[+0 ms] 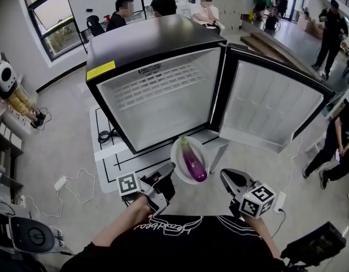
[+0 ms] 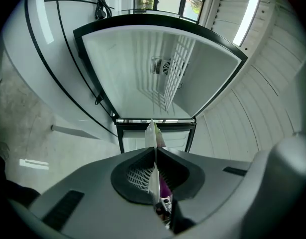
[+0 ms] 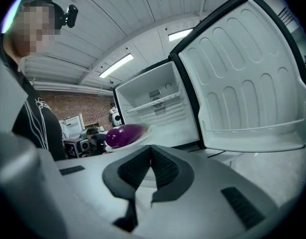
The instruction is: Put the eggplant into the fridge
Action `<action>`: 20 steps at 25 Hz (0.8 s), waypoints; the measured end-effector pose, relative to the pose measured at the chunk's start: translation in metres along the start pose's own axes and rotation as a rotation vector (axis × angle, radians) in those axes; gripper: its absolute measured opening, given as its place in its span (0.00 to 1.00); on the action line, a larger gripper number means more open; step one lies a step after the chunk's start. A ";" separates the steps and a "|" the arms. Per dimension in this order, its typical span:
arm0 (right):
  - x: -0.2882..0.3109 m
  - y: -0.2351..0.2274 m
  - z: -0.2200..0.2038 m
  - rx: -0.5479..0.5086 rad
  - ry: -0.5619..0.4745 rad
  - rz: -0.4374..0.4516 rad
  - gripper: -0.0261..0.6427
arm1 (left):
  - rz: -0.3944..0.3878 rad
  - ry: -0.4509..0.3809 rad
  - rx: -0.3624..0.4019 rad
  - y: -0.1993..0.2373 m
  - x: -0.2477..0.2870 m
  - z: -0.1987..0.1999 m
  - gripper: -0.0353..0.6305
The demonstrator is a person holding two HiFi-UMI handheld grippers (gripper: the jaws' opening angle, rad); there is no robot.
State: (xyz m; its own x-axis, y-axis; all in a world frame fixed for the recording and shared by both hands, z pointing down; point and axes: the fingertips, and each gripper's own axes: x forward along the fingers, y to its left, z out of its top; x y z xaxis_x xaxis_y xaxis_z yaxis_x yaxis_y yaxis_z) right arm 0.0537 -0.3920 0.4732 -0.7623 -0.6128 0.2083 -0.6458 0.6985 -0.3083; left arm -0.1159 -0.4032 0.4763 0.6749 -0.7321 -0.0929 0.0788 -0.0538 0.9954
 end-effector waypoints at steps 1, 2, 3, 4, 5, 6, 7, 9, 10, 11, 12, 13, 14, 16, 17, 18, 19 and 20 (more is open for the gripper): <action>0.000 -0.002 0.000 0.000 -0.002 -0.003 0.05 | -0.002 0.003 0.001 0.000 0.002 0.001 0.09; 0.001 -0.003 0.001 0.000 -0.004 -0.005 0.05 | -0.004 0.007 0.003 -0.001 0.004 0.001 0.09; 0.001 -0.004 0.001 -0.001 -0.006 -0.007 0.05 | -0.006 0.012 0.005 -0.002 0.005 0.001 0.09; 0.000 -0.004 0.002 -0.003 -0.007 -0.008 0.05 | -0.007 0.014 0.007 -0.002 0.007 0.002 0.09; 0.000 -0.005 0.002 -0.004 -0.008 -0.009 0.05 | -0.007 0.016 0.010 -0.002 0.009 0.002 0.09; -0.001 -0.007 0.003 -0.004 -0.008 -0.011 0.05 | -0.006 0.016 0.011 -0.002 0.011 0.002 0.09; -0.001 -0.008 0.003 -0.004 -0.008 -0.012 0.05 | -0.005 0.016 0.011 -0.002 0.013 0.002 0.09; -0.002 -0.012 0.003 -0.003 -0.007 -0.012 0.05 | -0.002 0.016 0.008 0.000 0.017 0.002 0.09; -0.002 -0.014 0.003 0.000 -0.006 -0.012 0.05 | -0.001 0.014 0.007 0.000 0.018 0.002 0.09; -0.002 -0.016 0.004 0.003 -0.004 -0.014 0.05 | 0.001 0.011 0.006 0.001 0.020 0.003 0.09; 0.000 -0.017 0.005 0.006 -0.001 -0.015 0.05 | 0.003 0.007 0.005 0.001 0.022 0.006 0.09; 0.001 -0.019 0.007 0.007 0.001 -0.014 0.05 | 0.006 0.002 0.006 0.002 0.025 0.008 0.09; 0.003 -0.022 0.007 0.006 0.002 -0.010 0.05 | 0.010 -0.003 0.007 0.003 0.027 0.011 0.09; 0.007 -0.027 0.008 0.006 0.006 -0.005 0.05 | 0.025 -0.013 0.015 0.006 0.032 0.017 0.09; 0.009 -0.029 0.008 0.008 0.009 -0.003 0.05 | 0.033 -0.019 0.022 0.007 0.034 0.021 0.09; 0.010 -0.031 0.008 0.011 0.013 0.000 0.05 | 0.038 -0.025 0.028 0.007 0.036 0.024 0.09; 0.012 -0.033 0.008 0.013 0.020 0.002 0.05 | 0.040 -0.031 0.033 0.006 0.039 0.027 0.09; 0.014 -0.034 0.007 0.015 0.028 0.006 0.05 | 0.039 -0.038 0.035 0.006 0.042 0.030 0.09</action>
State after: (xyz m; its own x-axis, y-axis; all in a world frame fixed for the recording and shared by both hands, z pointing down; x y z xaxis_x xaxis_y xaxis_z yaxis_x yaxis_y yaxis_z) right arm 0.0657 -0.4273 0.4797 -0.7671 -0.5981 0.2319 -0.6407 0.6964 -0.3233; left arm -0.1094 -0.4543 0.4788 0.6489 -0.7590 -0.0536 0.0269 -0.0475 0.9985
